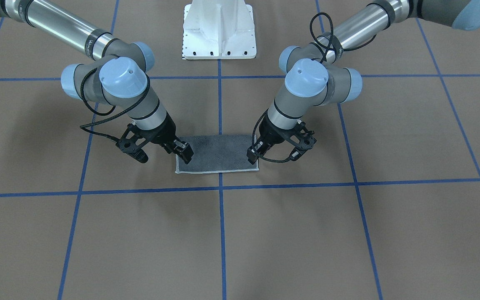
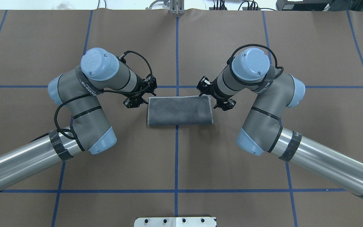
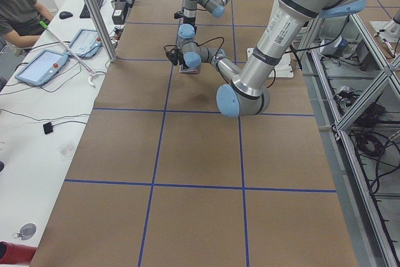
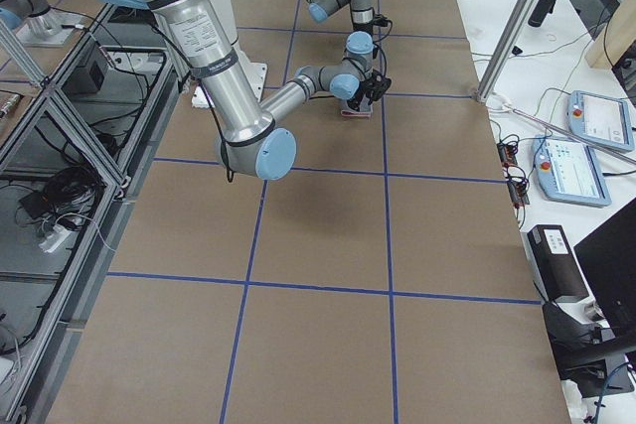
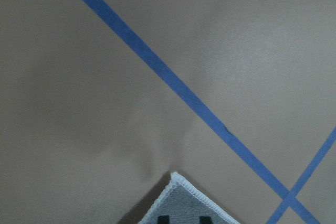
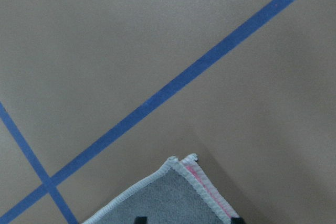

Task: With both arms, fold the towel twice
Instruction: 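Raise the right gripper away while the left gripper grasps the folded towel's end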

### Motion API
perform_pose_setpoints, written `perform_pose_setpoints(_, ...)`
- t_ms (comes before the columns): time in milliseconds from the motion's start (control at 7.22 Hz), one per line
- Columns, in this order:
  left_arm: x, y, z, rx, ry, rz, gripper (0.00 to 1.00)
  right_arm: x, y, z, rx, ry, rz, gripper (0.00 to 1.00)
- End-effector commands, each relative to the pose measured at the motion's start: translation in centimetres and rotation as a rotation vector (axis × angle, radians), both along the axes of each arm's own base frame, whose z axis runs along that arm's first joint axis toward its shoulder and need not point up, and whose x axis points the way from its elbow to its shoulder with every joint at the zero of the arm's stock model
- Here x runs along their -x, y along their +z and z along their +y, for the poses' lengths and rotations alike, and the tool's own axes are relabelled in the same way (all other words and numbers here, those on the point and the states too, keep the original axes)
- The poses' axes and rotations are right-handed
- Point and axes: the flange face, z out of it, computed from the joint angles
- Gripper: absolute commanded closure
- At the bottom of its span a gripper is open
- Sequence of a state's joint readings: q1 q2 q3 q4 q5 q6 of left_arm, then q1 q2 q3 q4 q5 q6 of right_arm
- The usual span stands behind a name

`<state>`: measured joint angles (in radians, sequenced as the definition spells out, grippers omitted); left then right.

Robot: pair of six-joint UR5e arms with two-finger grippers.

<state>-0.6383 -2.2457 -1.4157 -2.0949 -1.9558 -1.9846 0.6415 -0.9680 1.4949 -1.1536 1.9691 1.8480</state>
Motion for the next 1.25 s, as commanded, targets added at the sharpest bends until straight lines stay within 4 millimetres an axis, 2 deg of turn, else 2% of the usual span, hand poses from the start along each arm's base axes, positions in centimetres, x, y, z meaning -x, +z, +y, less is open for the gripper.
perform_pose_setpoints(0,0.5,-0.6,0.0,-0.001,-0.008,0.012,0.12,-0.3,-0.6,0.1,-0.003,0.0,-0.014,0.0)
perform_pose_setpoints(277,0.9,0.0,1.0,0.008,-0.005,0.015,0.16,-1.1,-0.6,0.2,-0.006,0.001,-0.021,0.0)
perform_pose_setpoints(415,0.6,0.8,1.5,0.054,-0.018,0.013,0.24,-2.0,-0.3,-0.6,-0.001,0.015,-0.017,0.0)
perform_pose_setpoints(831,-1.5,0.8,3.9,0.097,0.0,0.014,0.36,-3.0,0.2,-1.2,0.011,0.015,-0.02,0.0)
perform_pose_setpoints(1108,-2.7,1.4,5.4,0.13,0.011,0.009,0.39,-3.2,0.3,-1.3,0.013,0.017,-0.019,0.0)
